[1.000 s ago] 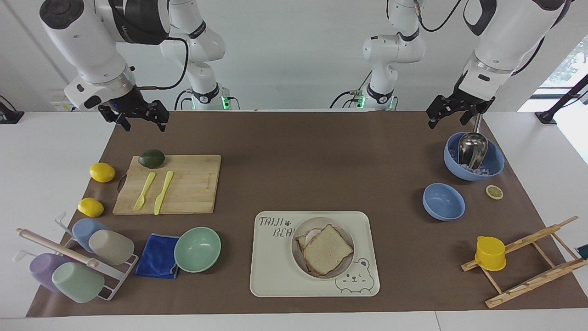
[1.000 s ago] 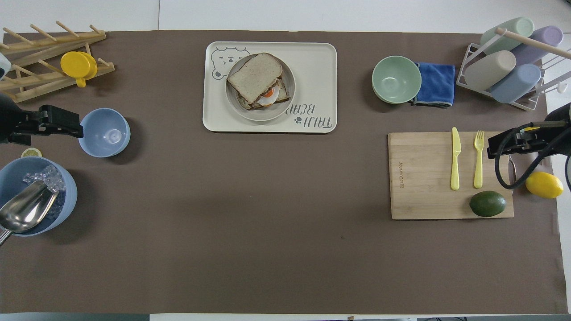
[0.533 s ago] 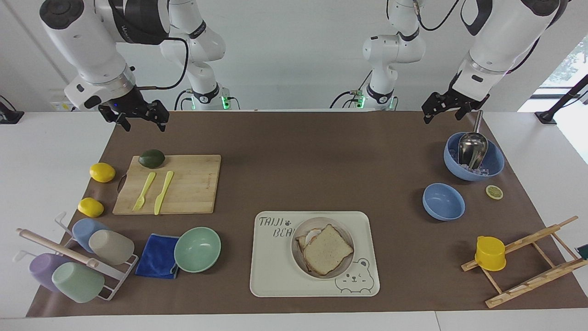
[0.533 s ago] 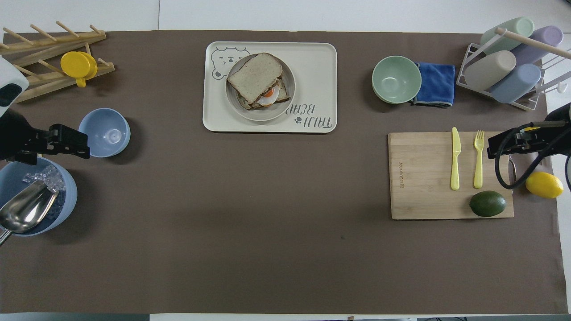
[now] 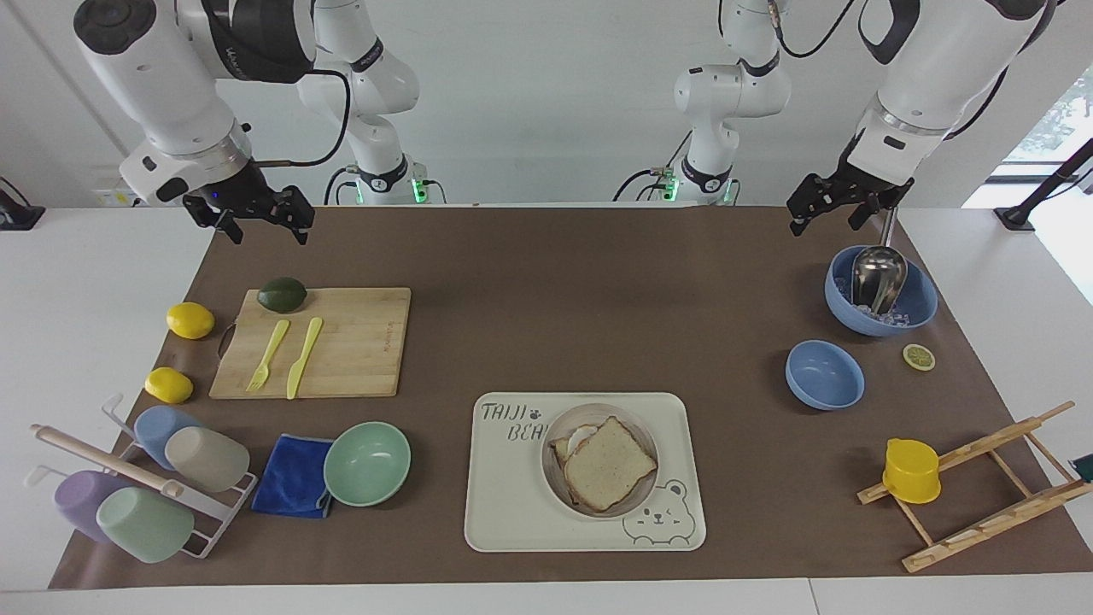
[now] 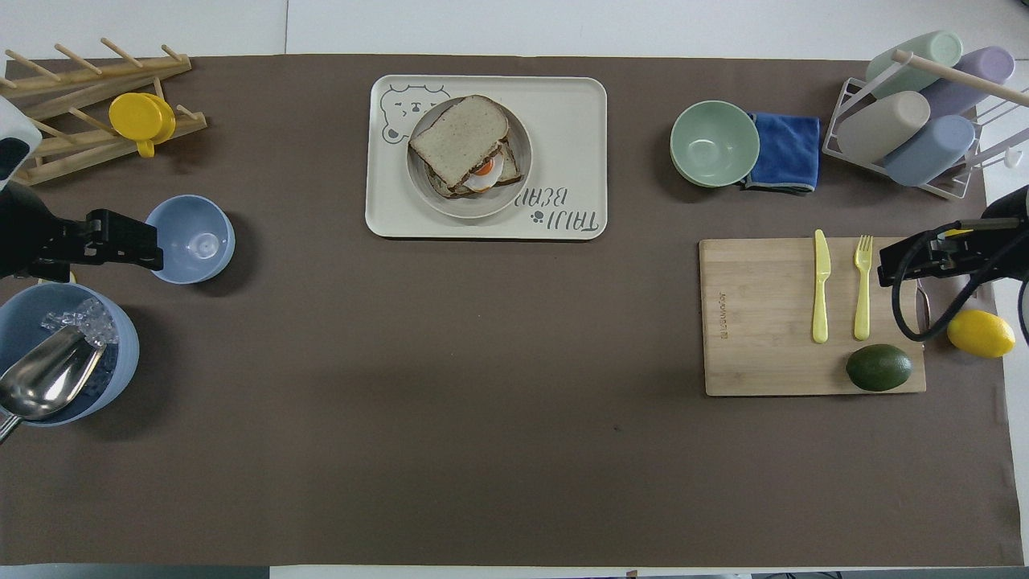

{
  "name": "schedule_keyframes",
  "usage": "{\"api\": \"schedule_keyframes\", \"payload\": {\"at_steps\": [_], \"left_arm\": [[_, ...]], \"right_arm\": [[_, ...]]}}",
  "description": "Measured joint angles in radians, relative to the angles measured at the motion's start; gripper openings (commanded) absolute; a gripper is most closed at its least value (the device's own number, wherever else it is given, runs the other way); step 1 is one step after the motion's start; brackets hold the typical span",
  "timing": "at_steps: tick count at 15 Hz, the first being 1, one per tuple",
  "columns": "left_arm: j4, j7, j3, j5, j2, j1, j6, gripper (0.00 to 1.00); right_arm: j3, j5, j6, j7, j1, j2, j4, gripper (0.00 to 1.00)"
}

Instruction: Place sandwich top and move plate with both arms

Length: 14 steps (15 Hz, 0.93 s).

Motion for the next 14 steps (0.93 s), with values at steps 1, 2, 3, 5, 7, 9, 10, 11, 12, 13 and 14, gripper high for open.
{"api": "schedule_keyframes", "payload": {"at_steps": [1, 2, 3, 5, 7, 9, 10, 11, 12, 13, 14], "left_arm": [[0.0, 0.0, -0.001, -0.001, 0.0, 0.0, 0.0, 1.0], [0.0, 0.0, -0.002, -0.001, 0.0, -0.001, 0.001, 1.0], [0.0, 0.0, -0.003, -0.001, 0.0, -0.001, 0.001, 1.0], [0.0, 0.0, -0.004, -0.001, 0.0, -0.002, 0.001, 1.0], [0.0, 0.0, -0.004, -0.002, 0.0, -0.003, 0.001, 1.0], [0.0, 0.0, -0.006, -0.002, 0.0, -0.009, 0.001, 1.0], [0.0, 0.0, -0.006, -0.002, 0.0, -0.013, 0.001, 1.0], [0.0, 0.0, -0.006, -0.002, 0.0, -0.015, 0.001, 1.0], [0.0, 0.0, -0.006, -0.002, 0.0, -0.017, 0.001, 1.0], [0.0, 0.0, -0.006, -0.002, 0.0, -0.017, 0.001, 1.0], [0.0, 0.0, -0.005, -0.002, 0.0, -0.017, 0.001, 1.0]], "right_arm": [[0.0, 0.0, 0.0, 0.0, 0.0, 0.0, 0.0, 1.0], [0.0, 0.0, 0.0, 0.0, 0.0, 0.0, 0.0, 1.0], [0.0, 0.0, 0.0, 0.0, 0.0, 0.0, 0.0, 1.0], [0.0, 0.0, 0.0, 0.0, 0.0, 0.0, 0.0, 1.0], [0.0, 0.0, 0.0, 0.0, 0.0, 0.0, 0.0, 1.0], [0.0, 0.0, 0.0, 0.0, 0.0, 0.0, 0.0, 1.0], [0.0, 0.0, 0.0, 0.0, 0.0, 0.0, 0.0, 1.0], [0.0, 0.0, 0.0, 0.0, 0.0, 0.0, 0.0, 1.0], [0.0, 0.0, 0.0, 0.0, 0.0, 0.0, 0.0, 1.0], [0.0, 0.0, 0.0, 0.0, 0.0, 0.0, 0.0, 1.0], [0.0, 0.0, 0.0, 0.0, 0.0, 0.0, 0.0, 1.0]]}}
